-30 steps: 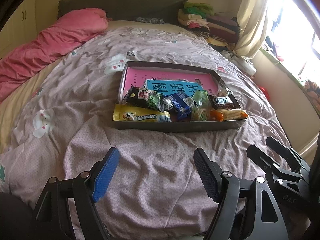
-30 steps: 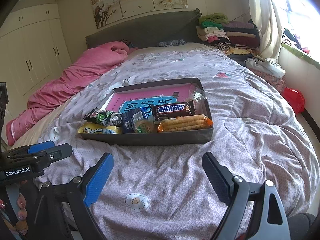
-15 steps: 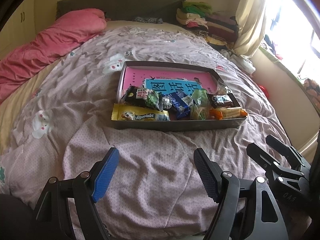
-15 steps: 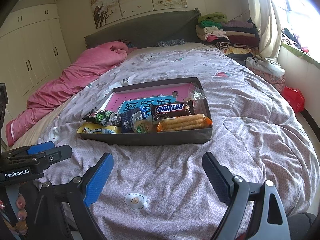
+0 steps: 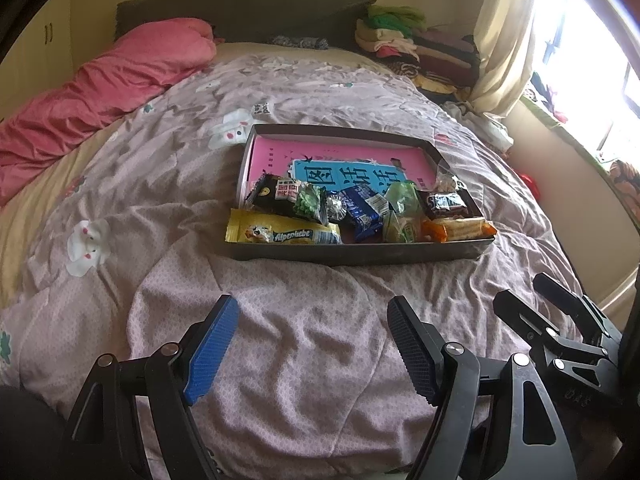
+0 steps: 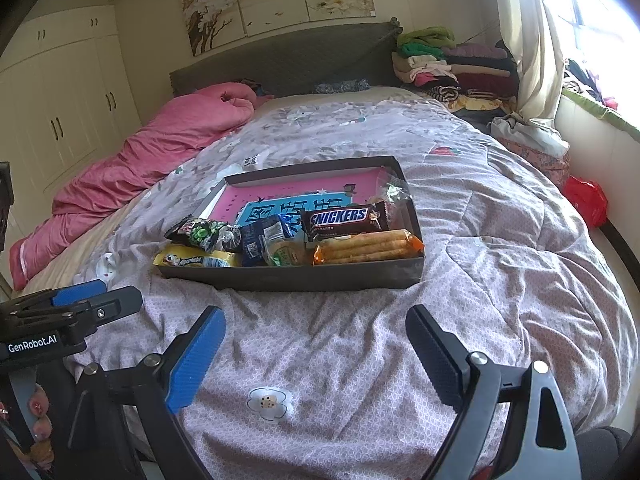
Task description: Organize snacks
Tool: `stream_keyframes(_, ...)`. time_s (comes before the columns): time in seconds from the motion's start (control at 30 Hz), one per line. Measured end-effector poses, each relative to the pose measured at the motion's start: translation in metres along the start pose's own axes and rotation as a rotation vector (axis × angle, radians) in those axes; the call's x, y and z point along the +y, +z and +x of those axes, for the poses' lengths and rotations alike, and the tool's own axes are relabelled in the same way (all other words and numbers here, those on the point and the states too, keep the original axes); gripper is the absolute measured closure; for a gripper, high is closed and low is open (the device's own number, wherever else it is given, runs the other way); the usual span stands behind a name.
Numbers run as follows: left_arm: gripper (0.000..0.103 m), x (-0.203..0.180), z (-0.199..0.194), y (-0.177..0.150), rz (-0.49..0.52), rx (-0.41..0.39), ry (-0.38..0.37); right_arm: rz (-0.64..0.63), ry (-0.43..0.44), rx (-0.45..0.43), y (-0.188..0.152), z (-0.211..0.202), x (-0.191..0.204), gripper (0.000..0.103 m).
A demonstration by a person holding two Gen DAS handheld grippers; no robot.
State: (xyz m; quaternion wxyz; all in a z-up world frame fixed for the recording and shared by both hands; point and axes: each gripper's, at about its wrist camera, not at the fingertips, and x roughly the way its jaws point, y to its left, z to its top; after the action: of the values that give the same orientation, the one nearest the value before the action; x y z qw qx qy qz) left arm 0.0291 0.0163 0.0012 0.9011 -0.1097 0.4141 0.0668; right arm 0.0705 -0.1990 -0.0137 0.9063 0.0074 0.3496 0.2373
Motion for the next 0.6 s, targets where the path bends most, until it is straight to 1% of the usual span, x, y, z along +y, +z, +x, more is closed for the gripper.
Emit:
stream_keyframes(0.3, 0.025, 0.0021, 0.0035, -0.0005, -0.006, 0.010, 0.017, 0.000, -0.001, 0.000, -0.0001, 0.0004, 0.0009, 0.011)
stream_keyframes(0.6, 0.025, 0.0019, 0.0056, -0.0006, -0.004, 0.020, 0.017, -0.001, -0.003, 0.004, -0.0007, 0.0013, 0.0013, 0.011)
